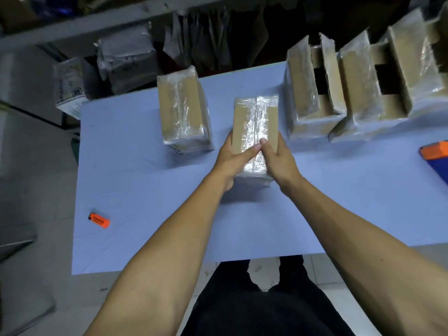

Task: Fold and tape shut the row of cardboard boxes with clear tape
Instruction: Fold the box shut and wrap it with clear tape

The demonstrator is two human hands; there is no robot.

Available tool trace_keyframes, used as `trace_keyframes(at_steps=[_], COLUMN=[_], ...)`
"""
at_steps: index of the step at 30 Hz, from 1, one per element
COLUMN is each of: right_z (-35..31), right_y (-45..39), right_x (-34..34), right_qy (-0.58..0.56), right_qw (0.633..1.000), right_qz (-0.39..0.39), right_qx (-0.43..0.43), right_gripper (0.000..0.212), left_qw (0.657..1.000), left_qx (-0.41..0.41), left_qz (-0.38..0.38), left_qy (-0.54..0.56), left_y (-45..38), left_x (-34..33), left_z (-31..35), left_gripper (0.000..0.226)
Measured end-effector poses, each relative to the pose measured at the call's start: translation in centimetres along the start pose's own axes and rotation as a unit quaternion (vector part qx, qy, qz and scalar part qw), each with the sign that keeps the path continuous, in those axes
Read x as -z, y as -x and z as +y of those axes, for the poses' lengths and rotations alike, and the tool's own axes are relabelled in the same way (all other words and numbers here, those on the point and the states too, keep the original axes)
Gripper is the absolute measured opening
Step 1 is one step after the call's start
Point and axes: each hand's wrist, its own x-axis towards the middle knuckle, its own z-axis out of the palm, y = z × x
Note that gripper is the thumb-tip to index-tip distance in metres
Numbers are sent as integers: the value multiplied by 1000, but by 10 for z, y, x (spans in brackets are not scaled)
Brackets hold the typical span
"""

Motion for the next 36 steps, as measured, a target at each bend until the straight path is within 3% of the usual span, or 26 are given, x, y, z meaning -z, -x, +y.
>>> trace_keyframes(at_steps=[3,5,9,11,14,16,18,21,24,30,36], right_z=[7,6,1,-1,4,14,21,24,26,47,77], right_y=[20,31,37,40,50,59,67,77,85,95,93], right_x=[-5,-1,19,22,12,6,11,32,60,114,169], right_qy=[-14,8,40,29,8,10,32,52,52,38,18], right_qw=[1000,999,989,994,1000,1000,997,988,979,963,957], right_qz=[-4,42,144,107,-3,13,69,144,197,266,287], right_qx=[-9,-17,10,0,-24,-10,-3,1,-7,-26,-48], right_gripper=[54,61,81,76,40,37,42,47,57,61,58], left_qw=[999,995,945,920,897,887,885,898,956,985,983], left_qx=[14,18,30,38,48,46,21,-58,-84,-56,-72], left_qz=[-38,-85,-248,-290,-324,-333,-310,-174,-73,-80,-87], left_qy=[-7,-51,-211,-262,-296,-316,-347,-400,-272,-139,-145], left_y=[11,19,31,33,31,29,27,28,36,47,47], left_x=[22,42,86,98,100,96,87,64,33,-37,-106], left_z=[-1,3,23,32,38,37,35,30,14,-25,-37], left_gripper=[59,58,66,69,72,71,68,91,97,91,93])
